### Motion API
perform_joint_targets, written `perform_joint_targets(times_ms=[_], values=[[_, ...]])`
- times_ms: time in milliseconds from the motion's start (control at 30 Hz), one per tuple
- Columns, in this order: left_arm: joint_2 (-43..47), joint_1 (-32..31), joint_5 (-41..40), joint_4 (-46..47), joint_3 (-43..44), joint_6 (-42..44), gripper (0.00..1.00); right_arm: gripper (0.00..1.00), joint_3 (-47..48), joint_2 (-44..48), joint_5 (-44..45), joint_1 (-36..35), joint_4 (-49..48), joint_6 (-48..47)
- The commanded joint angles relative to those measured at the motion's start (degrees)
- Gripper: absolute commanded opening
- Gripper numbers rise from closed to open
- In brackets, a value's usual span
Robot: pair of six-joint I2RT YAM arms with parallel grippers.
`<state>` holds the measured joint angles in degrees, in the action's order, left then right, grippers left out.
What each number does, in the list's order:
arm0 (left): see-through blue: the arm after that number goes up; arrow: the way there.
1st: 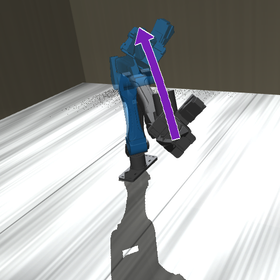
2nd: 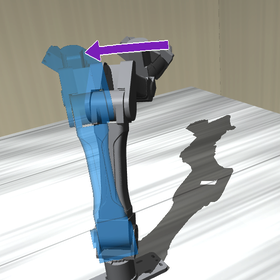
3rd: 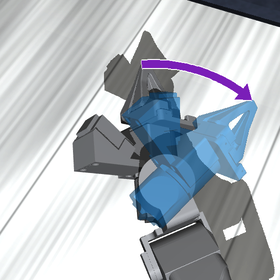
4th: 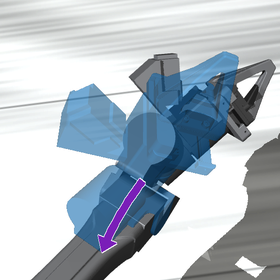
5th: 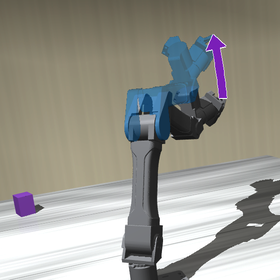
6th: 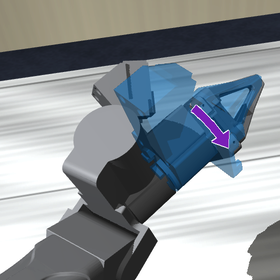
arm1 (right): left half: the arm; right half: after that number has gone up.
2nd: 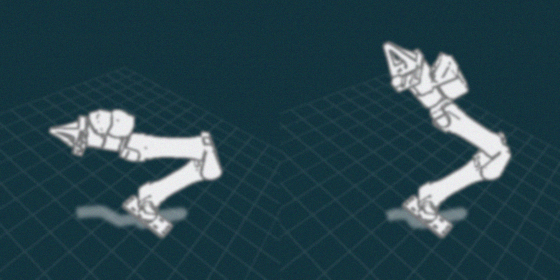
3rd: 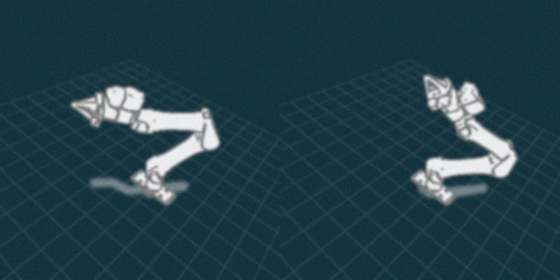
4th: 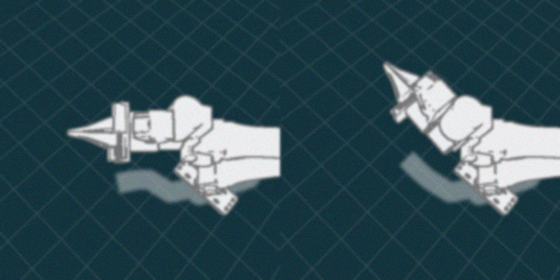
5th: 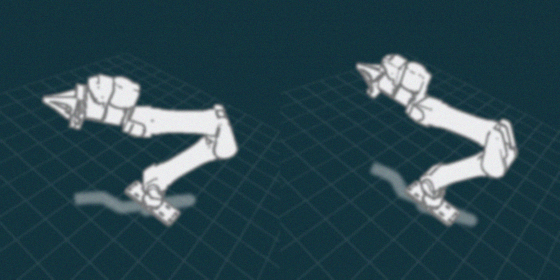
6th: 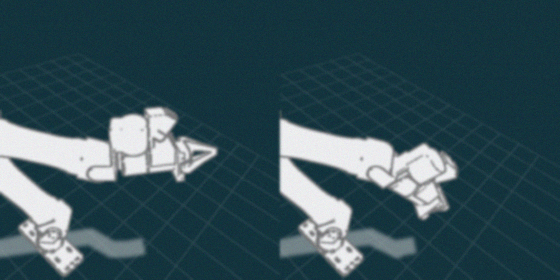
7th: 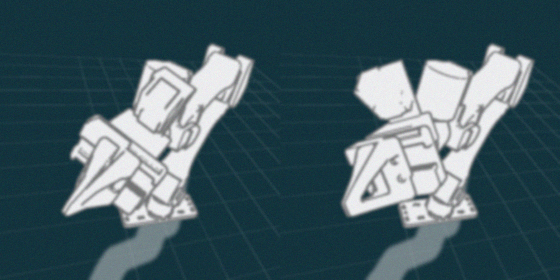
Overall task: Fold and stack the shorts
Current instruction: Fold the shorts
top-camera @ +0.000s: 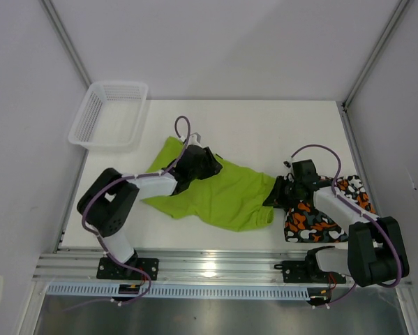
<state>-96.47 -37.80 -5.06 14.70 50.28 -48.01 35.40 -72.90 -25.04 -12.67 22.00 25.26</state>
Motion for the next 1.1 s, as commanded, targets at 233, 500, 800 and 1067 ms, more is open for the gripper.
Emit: perform_joint_targets(times_ms=[233, 500, 800, 1067], values=[[-13.0, 0.3, -6.1, 6.1, 5.7, -5.2, 0.46, 0.0, 6.9, 2.7, 2.7, -1.2, 8.1, 0.0], [-12.5, -1.7, -15.4, 3.4, 8.2, -7.4, 0.46, 0.0, 20.0, -0.2, 18.4, -1.7, 21.9, -2.4], [-5.1, -10.3, -31.0, -1.7, 1.8, -22.9, 0.5, 0.0, 46.7, -18.1, 31.2, -2.3, 33.4, -9.6], [6.8, -5.5, -29.5, -18.1, 1.5, -15.5, 0.54, 0.0, 59.5, -29.9, 33.1, -7.1, 41.3, -11.8]])
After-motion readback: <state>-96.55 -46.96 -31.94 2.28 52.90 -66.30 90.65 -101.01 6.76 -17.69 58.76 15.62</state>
